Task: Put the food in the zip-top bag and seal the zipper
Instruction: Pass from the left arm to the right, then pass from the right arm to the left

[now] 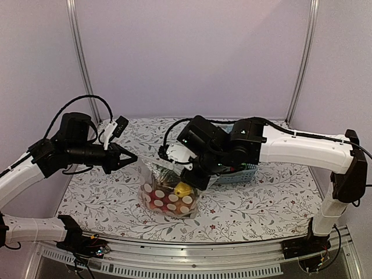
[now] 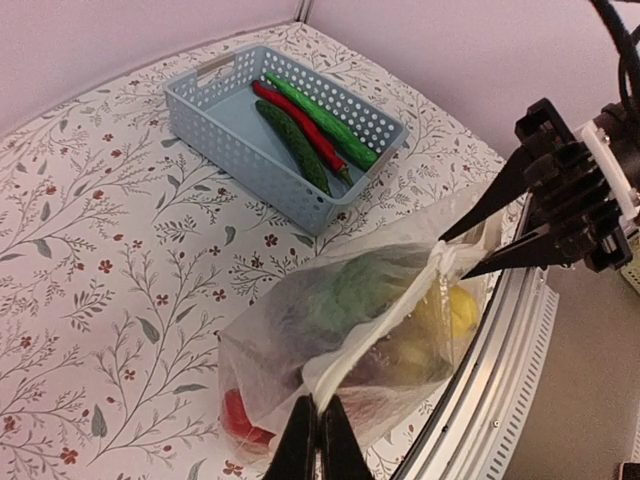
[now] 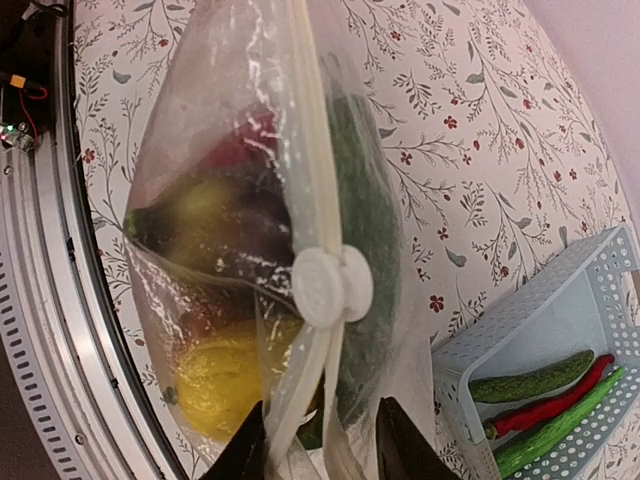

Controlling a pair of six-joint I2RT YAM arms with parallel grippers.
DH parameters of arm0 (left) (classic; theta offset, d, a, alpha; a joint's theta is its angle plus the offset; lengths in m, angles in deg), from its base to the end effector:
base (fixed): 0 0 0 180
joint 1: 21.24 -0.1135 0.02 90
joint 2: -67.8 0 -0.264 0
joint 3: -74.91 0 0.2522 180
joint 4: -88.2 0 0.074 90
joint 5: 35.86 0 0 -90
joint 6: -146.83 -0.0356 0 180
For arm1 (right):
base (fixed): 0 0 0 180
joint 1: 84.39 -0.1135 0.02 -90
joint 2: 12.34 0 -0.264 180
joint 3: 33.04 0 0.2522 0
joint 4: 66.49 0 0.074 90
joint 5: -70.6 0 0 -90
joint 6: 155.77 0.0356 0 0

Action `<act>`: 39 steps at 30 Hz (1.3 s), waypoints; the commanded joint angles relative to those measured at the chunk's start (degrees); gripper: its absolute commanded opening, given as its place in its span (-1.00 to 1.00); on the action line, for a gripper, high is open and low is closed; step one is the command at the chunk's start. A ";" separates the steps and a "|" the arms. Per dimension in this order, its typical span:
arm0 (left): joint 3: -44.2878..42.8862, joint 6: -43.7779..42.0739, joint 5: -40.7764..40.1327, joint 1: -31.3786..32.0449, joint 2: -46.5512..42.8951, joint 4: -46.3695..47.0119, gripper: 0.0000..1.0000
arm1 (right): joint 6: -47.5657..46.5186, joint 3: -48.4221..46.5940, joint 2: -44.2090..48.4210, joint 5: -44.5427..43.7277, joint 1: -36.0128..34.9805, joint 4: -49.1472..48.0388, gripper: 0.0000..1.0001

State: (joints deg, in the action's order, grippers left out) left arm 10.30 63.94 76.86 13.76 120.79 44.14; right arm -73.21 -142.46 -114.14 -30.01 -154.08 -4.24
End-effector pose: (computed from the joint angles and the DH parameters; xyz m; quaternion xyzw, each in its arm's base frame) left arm 0.1545 -0.1250 0.3178 0.2991 0.8111 -0.3307 0.3785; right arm 0.1405 0.3607 0.3165 -0.5694 0.7593 0.0809 0.3045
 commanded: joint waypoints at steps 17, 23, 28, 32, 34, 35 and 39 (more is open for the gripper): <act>0.39 -3.10 1.07 -0.31 -7.76 5.38 0.74 | 4.53 -1.83 4.10 17.17 0.83 -4.61 -1.00; 0.20 -8.76 8.70 1.27 -6.30 4.76 0.87 | 3.69 -1.47 4.32 20.44 0.85 -5.29 -1.00; 1.20 -9.80 16.00 3.73 -2.52 4.87 0.84 | 3.40 -0.60 4.50 21.05 0.95 -5.21 -1.00; 1.18 -10.49 16.14 5.85 0.59 4.58 0.81 | 3.40 -0.27 4.51 22.56 0.94 -5.20 -1.00; 0.82 -10.82 16.21 6.48 1.87 4.62 0.78 | 3.36 -0.17 4.50 23.04 0.95 -5.25 -1.00; 0.57 -10.95 16.14 6.67 2.41 4.62 0.77 | 3.25 -0.10 4.57 23.27 0.98 -5.25 -1.00; -0.07 -11.31 16.76 7.32 4.39 4.57 0.60 | 3.05 0.35 4.50 23.71 0.99 -5.06 -1.00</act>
State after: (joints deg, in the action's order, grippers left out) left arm 10.70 53.91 91.79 19.84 123.74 48.81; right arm -69.65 -142.70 -110.29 -8.13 -153.32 -6.60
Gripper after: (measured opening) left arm 0.830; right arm 0.006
